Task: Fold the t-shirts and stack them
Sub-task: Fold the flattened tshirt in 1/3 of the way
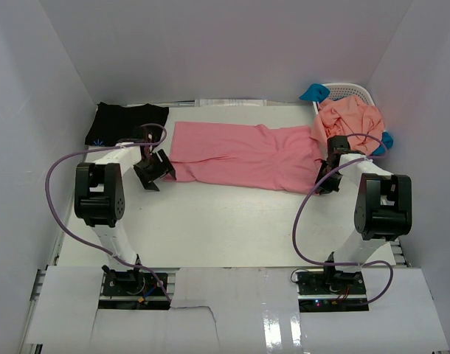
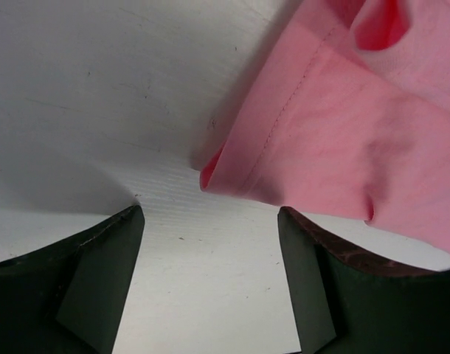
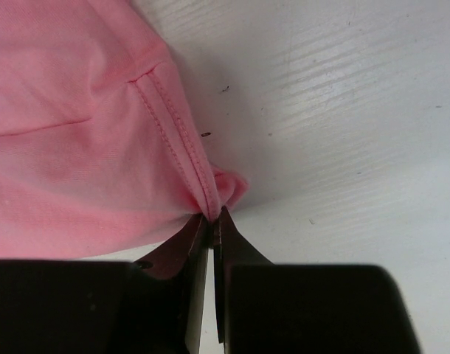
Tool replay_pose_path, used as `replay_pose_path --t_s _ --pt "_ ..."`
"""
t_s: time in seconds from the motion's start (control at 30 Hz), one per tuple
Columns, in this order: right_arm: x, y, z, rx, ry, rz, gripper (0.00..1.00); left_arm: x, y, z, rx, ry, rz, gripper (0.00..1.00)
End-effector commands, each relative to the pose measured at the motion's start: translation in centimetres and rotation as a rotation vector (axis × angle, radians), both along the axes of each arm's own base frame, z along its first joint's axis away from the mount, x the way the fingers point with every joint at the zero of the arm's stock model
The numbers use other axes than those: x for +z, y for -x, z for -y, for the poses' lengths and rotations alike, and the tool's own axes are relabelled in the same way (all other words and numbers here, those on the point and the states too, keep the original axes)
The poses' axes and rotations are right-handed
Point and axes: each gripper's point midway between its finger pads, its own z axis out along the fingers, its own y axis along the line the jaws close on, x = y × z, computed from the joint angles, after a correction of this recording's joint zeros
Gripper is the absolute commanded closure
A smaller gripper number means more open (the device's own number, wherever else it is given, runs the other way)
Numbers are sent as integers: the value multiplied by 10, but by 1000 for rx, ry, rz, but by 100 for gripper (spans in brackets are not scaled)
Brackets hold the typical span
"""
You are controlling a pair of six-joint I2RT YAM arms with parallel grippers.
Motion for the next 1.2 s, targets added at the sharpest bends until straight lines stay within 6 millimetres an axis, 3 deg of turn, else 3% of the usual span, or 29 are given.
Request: replay_pose_path --t_s 0.0,0.4,0.5,0.77,0.87,1.1,1.17 --pt "15 -18 0 2 -3 77 92 -15 -8 -11 38 -56 -15 16" --pt "17 -19 -3 17 -20 89 92 -28 -30 -12 18 -132 -33 24" --pt "17 -19 -4 19 -25 88 92 -31 -31 -14 10 -172 -46 35" --pt "19 -18 -1 20 -10 84 92 -33 -23 -8 -30 -188 -63 86" --pt "21 -16 1 25 1 72 92 -33 -21 -8 -52 -206 -67 98" --pt "32 -2 15 27 119 10 92 -12 -24 -26 -79 -307 -41 100" --pt "32 7 9 61 157 -28 92 -8 -23 -30 -82 -333 -38 100"
